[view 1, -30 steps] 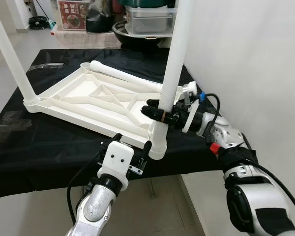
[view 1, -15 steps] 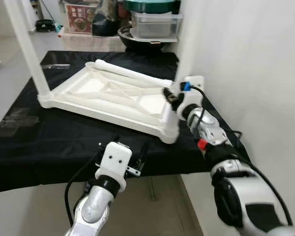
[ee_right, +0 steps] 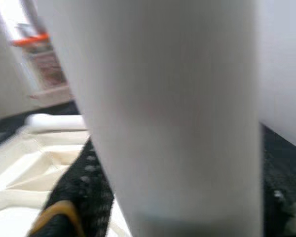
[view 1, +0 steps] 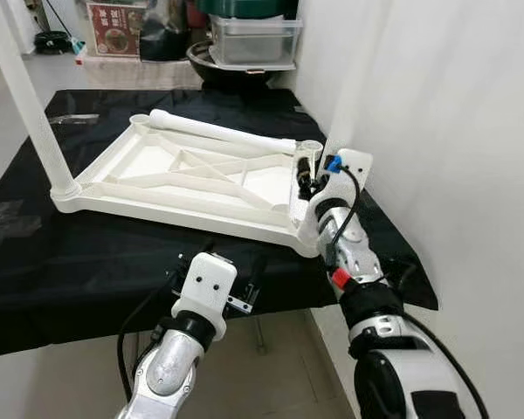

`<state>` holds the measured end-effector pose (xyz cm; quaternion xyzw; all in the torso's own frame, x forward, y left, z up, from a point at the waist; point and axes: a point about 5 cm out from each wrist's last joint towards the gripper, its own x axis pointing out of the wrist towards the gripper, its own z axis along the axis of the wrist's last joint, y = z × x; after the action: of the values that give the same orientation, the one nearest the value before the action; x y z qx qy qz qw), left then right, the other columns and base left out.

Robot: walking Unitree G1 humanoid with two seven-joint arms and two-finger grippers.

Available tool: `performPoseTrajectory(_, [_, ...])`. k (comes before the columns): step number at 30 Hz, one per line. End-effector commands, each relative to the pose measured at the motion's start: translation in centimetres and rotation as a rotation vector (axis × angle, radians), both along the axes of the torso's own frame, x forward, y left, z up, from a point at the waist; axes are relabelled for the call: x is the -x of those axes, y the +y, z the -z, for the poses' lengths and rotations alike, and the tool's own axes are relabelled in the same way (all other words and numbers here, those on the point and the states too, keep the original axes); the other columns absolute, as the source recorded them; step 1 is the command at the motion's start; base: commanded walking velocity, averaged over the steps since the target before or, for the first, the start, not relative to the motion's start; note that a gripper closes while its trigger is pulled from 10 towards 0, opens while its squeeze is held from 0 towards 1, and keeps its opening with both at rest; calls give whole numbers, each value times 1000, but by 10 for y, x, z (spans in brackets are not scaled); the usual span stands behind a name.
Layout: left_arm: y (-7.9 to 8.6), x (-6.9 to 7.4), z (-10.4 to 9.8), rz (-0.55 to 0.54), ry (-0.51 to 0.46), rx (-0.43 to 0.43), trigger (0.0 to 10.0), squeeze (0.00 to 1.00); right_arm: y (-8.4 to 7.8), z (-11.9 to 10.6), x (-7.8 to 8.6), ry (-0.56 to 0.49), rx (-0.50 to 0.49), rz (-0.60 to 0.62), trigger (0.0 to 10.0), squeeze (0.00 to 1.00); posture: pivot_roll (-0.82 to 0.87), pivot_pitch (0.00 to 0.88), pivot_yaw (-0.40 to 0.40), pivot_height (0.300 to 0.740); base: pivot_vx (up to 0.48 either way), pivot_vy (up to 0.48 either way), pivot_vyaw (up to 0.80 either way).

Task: Building children table

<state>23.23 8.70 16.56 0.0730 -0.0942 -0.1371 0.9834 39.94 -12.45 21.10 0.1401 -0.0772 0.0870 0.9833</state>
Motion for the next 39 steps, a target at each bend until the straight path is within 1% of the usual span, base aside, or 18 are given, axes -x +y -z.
performPoseTrajectory(1, [0, -1, 3, 1, 12, -6, 10000, 0, 13, -22, 1, -84, -37, -371, 10000, 0, 96, 65, -89, 740, 0, 0, 0])
performPoseTrajectory(2, [0, -1, 4, -1, 11, -6, 10000, 0, 11, -21, 5, -89, -13, -494, 10000, 0, 96, 65, -89, 740, 0, 0, 0])
performPoseTrajectory(3, [0, -1, 4, -1, 11, -6, 10000, 0, 11, -21, 5, -89, -13, -494, 10000, 0, 96, 65, -89, 740, 0, 0, 0])
performPoseTrajectory(5, [0, -1, 3, -1, 9, -6, 10000, 0, 6, -18, 12, -85, 43, -680, 10000, 0, 97, 68, -90, 740, 0, 0, 0])
performPoseTrajectory(6, [0, -1, 3, -1, 9, -6, 10000, 0, 6, -18, 12, -85, 43, -680, 10000, 0, 97, 68, -90, 740, 0, 0, 0])
performPoseTrajectory(9, [0, -1, 2, -1, 6, -5, 10000, 0, 0, -12, 24, -74, 114, -928, 10000, 0, 100, 66, -93, 740, 0, 0, 0])
performPoseTrajectory(11, [0, 0, 2, -2, 6, -4, 10000, 0, 3, -9, 28, -71, 152, -1023, 10000, 0, 104, 64, -96, 740, 0, 0, 0])
performPoseTrajectory(15, [0, 0, 2, -3, 6, -4, 10000, 0, 13, -7, 26, -67, 184, -1045, 10000, 0, 106, 61, -92, 740, 0, 0, 0])
performPoseTrajectory(16, [1, 1, 2, -4, 6, -5, 10000, 0, 23, -7, 20, -79, 204, -979, 0, 0, 106, 59, -92, 740, 0, 0, 0])
performPoseTrajectory(18, [1, 1, 2, -4, 6, -6, 10000, 0, 26, -7, 15, -77, 215, -905, 0, 0, 113, 59, -97, 740, 0, 0, 0])
performPoseTrajectory(21, [1, 1, 2, -5, 4, -9, 10000, 0, 24, -11, 0, -50, 233, -620, 0, 0, 113, 55, -95, 740, 0, 0, 0])
performPoseTrajectory(24, [1, 1, 2, -4, 4, -8, 10000, 0, 9, -12, -8, -8, 234, -394, 0, 0, 109, 44, -94, 740, 0, 0, 0])
performPoseTrajectory(26, [1, 1, 2, -2, 4, -8, 10000, 0, 4, -12, -10, 5, 234, -323, 0, 0, 109, 44, -94, 740, 0, 0, 0])
performPoseTrajectory(28, [-1, 0, 2, 2, 4, -4, 10000, 0, -14, -7, -13, 65, 219, -81, 0, 0, 104, 40, -91, 740, 0, 0, 0])
performPoseTrajectory(33, [-3, -1, 2, 5, 2, -1, 10000, 0, -28, 1, -12, 118, 218, 108, 0, 0, 104, 39, -89, 740, 0, 0, 0])
performPoseTrajectory(35, [-5, -1, 0, 15, -6, 4, 10000, 0, -38, 17, -4, 187, 207, 343, 0, 0, 96, 35, -83, 740, 0, 0, 0])
performPoseTrajectory(38, [-8, -1, -3, 21, -15, 14, 10000, 0, -33, 29, 4, 219, 175, 447, 0, 0, 99, 32, -83, 740, 0, 0, 0])
performPoseTrajectory(39, [-8, -1, -7, 19, -23, 22, 10000, 0, -20, 29, 4, 196, 134, 378, 6157, 0, 102, 32, -85, 740, 0, 0, 0])
